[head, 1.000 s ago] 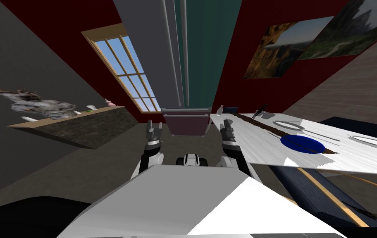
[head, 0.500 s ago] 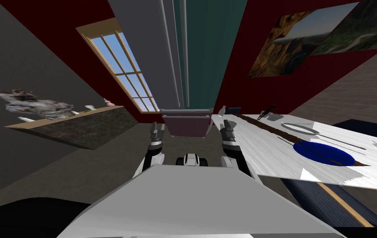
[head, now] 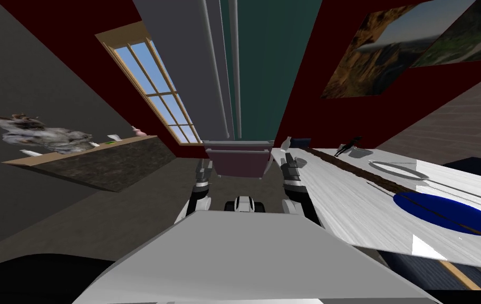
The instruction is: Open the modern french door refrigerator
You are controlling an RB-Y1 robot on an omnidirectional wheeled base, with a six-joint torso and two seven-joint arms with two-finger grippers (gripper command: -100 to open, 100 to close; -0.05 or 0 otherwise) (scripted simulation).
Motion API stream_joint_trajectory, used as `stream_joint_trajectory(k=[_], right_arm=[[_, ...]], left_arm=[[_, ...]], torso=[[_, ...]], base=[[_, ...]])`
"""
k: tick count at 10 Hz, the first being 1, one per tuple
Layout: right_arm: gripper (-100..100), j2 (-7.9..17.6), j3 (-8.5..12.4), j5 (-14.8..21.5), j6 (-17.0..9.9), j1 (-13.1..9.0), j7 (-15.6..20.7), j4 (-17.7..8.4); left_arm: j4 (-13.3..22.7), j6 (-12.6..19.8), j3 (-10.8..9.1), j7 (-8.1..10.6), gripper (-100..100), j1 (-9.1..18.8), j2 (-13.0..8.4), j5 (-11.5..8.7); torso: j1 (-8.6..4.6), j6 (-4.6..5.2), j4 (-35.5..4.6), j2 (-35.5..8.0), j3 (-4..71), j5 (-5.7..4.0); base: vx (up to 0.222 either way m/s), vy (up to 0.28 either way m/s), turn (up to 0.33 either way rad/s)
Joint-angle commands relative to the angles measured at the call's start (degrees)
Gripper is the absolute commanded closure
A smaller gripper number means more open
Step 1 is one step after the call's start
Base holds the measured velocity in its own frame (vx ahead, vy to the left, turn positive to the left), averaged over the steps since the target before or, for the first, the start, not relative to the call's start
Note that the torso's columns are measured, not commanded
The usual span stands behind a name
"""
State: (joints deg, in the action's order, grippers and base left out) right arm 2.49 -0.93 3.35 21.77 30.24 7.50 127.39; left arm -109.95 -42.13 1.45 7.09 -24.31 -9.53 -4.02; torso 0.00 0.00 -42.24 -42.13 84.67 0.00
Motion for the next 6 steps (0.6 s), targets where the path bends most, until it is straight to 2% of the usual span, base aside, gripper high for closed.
stream_joint_trajectory(k=[1,6], right_arm=[[0,0.0,0.0,0.0,0.0,0.0,0.0,0.0],[0,0.0,0.0,0.0,0.0,0.0,0.0,0.0]], left_arm=[[3.6,-2.0,0.55,-0.08,-100,1.1,-0.3,0.4],[12.0,-7.5,1.73,-0.02,-100,3.6,-0.7,1.3]], torso=[[-0.04,0.01,0.0,0.0,0.0,-0.01],[-0.03,0.0,0.0,-0.1,-0.1,-0.01]], base=[[0.103,-0.025,0.009],[0.108,-0.02,0.028]])
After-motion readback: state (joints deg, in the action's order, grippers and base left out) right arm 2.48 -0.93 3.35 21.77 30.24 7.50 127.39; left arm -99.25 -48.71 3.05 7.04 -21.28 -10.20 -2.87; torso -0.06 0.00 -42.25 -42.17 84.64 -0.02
